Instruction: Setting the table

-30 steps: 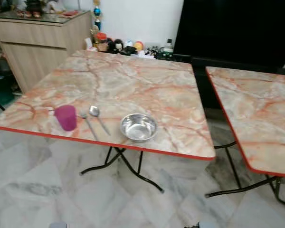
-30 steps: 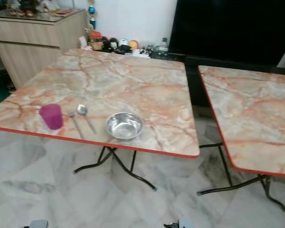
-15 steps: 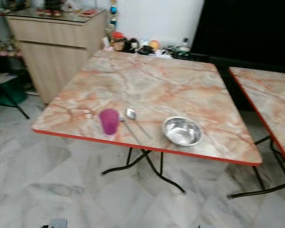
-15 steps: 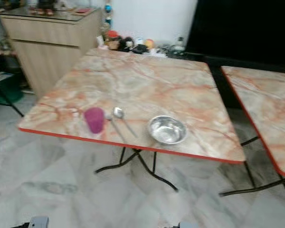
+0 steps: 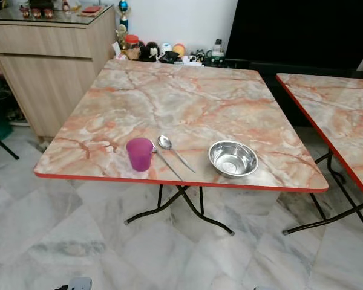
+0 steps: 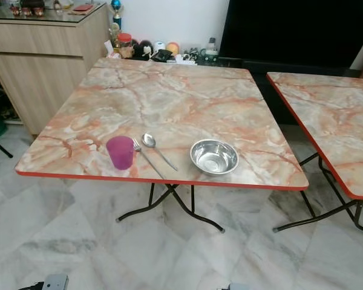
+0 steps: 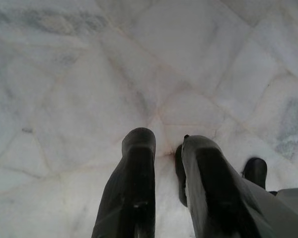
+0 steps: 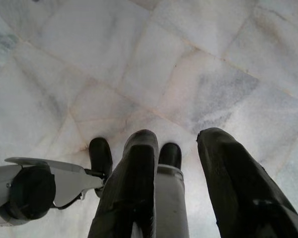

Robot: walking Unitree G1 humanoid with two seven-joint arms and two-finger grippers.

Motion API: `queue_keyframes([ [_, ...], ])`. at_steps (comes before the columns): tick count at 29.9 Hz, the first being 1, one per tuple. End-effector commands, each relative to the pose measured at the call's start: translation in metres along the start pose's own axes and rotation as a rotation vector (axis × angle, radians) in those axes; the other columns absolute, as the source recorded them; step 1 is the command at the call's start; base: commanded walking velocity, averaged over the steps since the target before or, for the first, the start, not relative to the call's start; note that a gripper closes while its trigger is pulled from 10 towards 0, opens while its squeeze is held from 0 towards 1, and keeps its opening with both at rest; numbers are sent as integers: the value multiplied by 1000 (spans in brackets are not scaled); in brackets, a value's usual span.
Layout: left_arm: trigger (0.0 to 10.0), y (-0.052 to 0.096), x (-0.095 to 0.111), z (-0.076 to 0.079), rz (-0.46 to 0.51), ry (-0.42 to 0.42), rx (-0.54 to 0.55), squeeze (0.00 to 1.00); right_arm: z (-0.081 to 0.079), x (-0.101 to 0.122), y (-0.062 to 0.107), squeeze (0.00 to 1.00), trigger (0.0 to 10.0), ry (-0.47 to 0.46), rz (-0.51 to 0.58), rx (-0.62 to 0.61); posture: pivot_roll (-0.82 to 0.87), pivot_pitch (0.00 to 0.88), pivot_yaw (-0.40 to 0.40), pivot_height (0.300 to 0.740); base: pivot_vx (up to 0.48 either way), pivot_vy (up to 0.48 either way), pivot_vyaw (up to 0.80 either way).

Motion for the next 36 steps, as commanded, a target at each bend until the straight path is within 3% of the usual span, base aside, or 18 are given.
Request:
queue_keyframes([
  [1,10000,1,-4,3,-9,8,-11,0,-2,5,-1,0,10000,7,8,-3,92,78,-42,740,311,0,0],
  [12,10000,2,-9,0,-30,-4,-11,0,-9,13,-3,0,10000,7,25,6,92,78,-42,740,326,0,0],
  [17,10000,3,-14,1,-42,-2,-6,0,-10,10,-3,0,10000,4,25,9,94,79,-42,740,0,0,0],
  [21,10000,3,-15,2,-45,-1,-8,0,-6,7,-2,0,10000,-9,28,5,92,79,-43,740,0,0,0],
  [25,10000,3,-19,4,-58,-6,-18,0,11,6,2,0,10000,-55,43,-15,93,80,-45,740,0,0,0],
  [32,10000,4,-22,4,-61,0,-20,0,25,11,5,0,10000,-73,96,-44,74,88,-52,740,0,0,0],
  [36,10000,5,-23,5,-63,0,-23,0,16,16,4,0,10000,-78,152,-39,66,96,-58,740,0,0,0],
])
Point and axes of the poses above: a point about 5 cm out from each wrist's last joint towards the gripper, its own y axis pointing back from the gripper into the wrist, its own x axis along the axis of the wrist's last joint, z = x × y, the point moved 3 cm from there along -y, pointing out of the wrist towards the gripper, and after that the axes turned 2 degrees about y, right-handed, at the moved point
